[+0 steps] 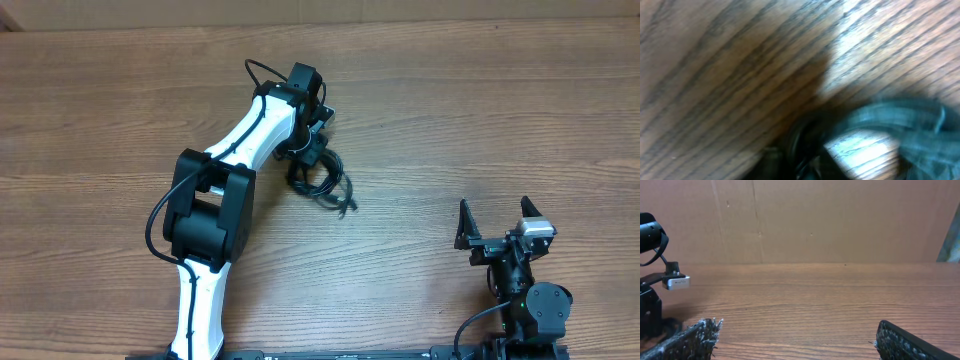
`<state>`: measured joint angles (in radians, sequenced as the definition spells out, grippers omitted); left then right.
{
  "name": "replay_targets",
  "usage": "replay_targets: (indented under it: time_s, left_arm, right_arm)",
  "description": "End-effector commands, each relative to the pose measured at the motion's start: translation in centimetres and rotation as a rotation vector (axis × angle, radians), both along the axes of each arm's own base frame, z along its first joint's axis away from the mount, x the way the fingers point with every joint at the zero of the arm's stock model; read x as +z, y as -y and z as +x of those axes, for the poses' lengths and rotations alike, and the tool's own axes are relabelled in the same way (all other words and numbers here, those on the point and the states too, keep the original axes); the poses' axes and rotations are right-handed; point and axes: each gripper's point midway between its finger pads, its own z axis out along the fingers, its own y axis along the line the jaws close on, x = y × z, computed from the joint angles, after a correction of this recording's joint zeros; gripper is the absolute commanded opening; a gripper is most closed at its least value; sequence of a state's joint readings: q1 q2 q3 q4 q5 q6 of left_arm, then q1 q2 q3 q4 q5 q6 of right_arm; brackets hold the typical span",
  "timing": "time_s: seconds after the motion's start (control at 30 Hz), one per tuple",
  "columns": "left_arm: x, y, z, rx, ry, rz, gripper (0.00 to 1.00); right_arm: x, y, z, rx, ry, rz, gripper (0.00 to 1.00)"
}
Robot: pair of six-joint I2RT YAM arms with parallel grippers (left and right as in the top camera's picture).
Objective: Untangle cables
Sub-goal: 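Close the left gripper on the cable bundle and lift it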
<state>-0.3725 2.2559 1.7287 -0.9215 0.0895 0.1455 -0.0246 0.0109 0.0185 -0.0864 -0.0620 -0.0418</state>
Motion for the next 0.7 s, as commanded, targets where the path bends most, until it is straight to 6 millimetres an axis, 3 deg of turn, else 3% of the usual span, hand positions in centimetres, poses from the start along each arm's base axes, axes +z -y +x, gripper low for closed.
replay_targets:
  time_s: [0.0,0.13,0.27,0.4,0.67]
  left_arm:
    - [-1.8,-0.6,-0.4,-0.004,-0.026,0.043,0.04]
    - [-0.9,-0.8,0.3,0.069,-0.011,0.049,0.04]
    - [2.1,-1.3,1.0,0.186,0.004,0.056,0.04]
    - [6.8,-1.1,1.5,0.213,0.034,0.036,0.04]
    - [18.3,-1.2,1.1,0.275,0.171,-0.052,0.04]
  right_arm:
    - [-0.2,0.2,0.0,-0.009,0.005,-0.012,1.0]
    - [-0.2,0.2,0.0,-0.009,0.005,-0.012,1.0]
    - [-0.2,0.2,0.0,-0.009,0.004,-0.012,1.0]
    - [-0.2,0.2,0.0,-0.009,0.005,-0.012,1.0]
    - [-0.2,0.2,0.0,-0.009,0.004,-0.012,1.0]
